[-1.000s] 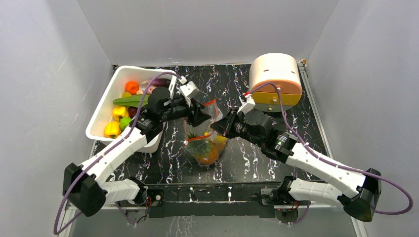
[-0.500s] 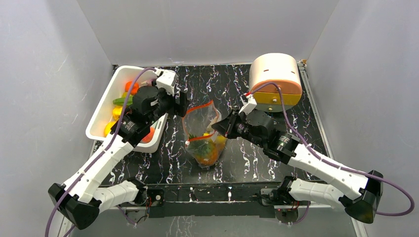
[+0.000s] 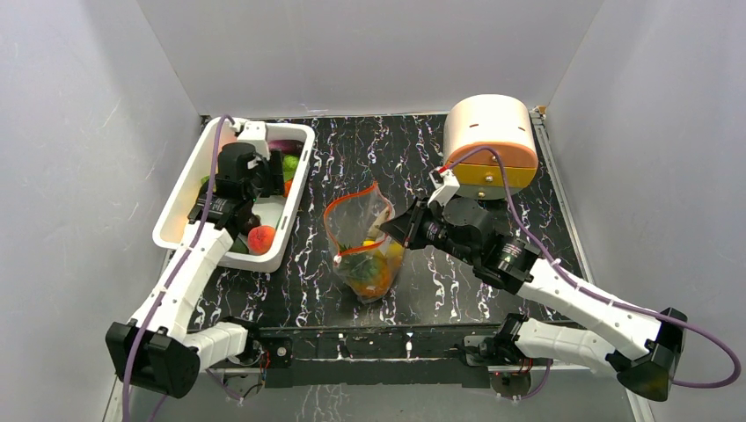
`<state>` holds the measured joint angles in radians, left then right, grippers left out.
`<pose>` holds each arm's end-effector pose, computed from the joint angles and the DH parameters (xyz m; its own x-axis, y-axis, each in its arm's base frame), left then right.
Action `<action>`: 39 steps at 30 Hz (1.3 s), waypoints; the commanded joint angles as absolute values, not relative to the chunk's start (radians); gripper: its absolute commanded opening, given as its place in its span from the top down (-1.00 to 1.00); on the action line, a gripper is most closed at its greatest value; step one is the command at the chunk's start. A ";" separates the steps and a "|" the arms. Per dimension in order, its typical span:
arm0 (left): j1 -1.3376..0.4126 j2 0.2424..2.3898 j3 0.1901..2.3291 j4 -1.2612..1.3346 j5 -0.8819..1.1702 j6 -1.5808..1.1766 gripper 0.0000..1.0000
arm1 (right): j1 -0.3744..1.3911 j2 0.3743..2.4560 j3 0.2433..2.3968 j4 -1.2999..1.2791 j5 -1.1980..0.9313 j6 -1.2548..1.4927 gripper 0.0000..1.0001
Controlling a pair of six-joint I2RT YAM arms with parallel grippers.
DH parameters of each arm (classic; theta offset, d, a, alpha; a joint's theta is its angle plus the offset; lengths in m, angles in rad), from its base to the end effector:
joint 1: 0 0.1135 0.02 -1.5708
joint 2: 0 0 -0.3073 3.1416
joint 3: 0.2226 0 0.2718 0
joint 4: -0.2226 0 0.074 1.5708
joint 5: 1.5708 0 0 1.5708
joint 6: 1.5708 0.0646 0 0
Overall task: Place the food in the zip-top bag and seal the zipper
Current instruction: Pick up the fake fruit from the bin.
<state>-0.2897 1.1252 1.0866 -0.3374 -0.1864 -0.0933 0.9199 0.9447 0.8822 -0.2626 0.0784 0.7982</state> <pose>0.2743 -0.0693 0.3900 -0.3611 0.0121 -0.9324 0.0822 0.9964 -0.0189 0.1491 0.1874 0.3616 -0.6708 0.2975 -0.6793 -0.3836 0.6448 0.6611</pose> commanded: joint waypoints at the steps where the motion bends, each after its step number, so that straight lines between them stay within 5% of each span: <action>1: -0.177 1.136 1.044 -0.334 -0.235 -0.072 -0.10 | 0.917 0.903 0.930 -0.202 0.072 0.774 1.00; 15: 0.076 1.342 0.932 -0.099 -0.192 0.093 -0.25 | 0.917 0.898 0.907 -0.184 0.070 0.767 1.00; 24: 0.127 1.459 0.954 0.009 -0.059 0.065 0.04 | 0.917 0.907 0.923 -0.196 0.086 0.740 1.00; 39: 0.179 1.656 1.009 0.101 -0.003 0.051 -0.14 | 0.917 0.935 0.955 -0.204 0.106 0.706 1.00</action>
<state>0.1715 1.6318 0.9485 0.0536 -0.0349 0.0586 0.9199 0.9398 0.8860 -0.2802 0.0837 0.7334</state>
